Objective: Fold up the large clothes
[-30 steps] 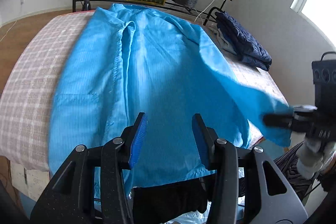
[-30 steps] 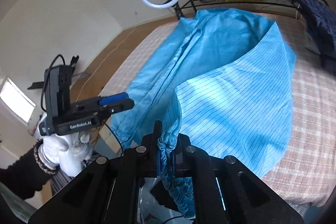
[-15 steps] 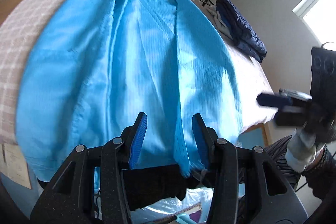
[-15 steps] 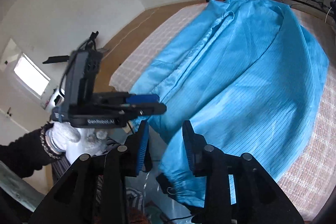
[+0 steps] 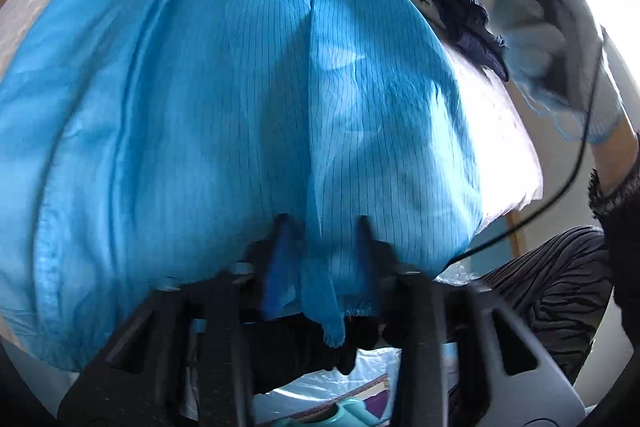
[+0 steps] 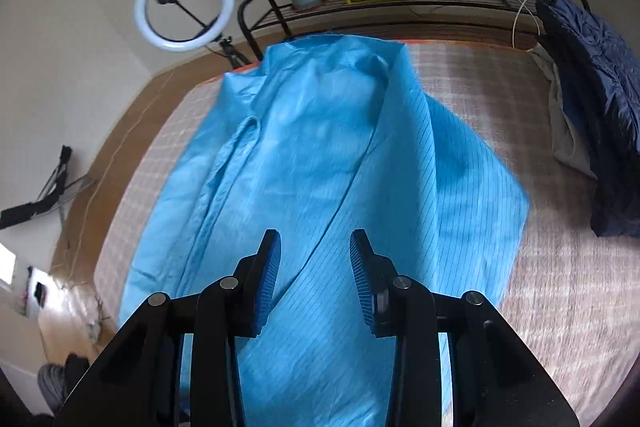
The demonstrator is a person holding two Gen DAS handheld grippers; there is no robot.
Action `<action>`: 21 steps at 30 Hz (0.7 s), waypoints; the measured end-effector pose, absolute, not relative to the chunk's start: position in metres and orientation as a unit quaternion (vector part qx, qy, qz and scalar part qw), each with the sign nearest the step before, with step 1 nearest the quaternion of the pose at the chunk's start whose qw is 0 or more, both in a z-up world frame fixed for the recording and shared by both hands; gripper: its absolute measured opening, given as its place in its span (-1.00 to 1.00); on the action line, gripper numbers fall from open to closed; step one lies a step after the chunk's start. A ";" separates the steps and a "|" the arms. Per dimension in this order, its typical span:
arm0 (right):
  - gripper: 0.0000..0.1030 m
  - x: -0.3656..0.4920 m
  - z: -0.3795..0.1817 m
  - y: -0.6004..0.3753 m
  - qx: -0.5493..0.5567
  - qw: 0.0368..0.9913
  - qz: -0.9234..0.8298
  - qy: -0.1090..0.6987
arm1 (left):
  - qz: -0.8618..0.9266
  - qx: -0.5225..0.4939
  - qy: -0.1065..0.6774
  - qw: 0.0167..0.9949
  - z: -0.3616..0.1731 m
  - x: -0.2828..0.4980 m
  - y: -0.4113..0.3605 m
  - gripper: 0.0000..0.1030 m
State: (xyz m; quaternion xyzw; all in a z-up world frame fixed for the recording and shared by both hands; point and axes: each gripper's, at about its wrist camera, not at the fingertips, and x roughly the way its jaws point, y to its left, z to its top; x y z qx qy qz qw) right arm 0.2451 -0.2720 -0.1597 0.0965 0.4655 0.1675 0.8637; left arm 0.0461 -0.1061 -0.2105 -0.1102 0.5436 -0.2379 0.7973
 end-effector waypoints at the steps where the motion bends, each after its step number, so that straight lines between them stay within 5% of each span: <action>1: -0.33 0.258 -0.165 -0.271 0.104 0.861 0.158 0.473 | -0.237 -0.111 0.544 0.798 -0.212 0.048 -0.106 -0.97; 9: -0.33 0.302 -0.184 -0.249 0.092 0.847 0.101 0.513 | -0.242 -0.093 0.487 0.834 -0.186 0.033 -0.087 -1.00; 21: -0.33 0.315 -0.172 -0.251 0.075 0.860 0.114 0.491 | -0.209 -0.126 0.515 0.822 -0.206 0.036 -0.069 -1.00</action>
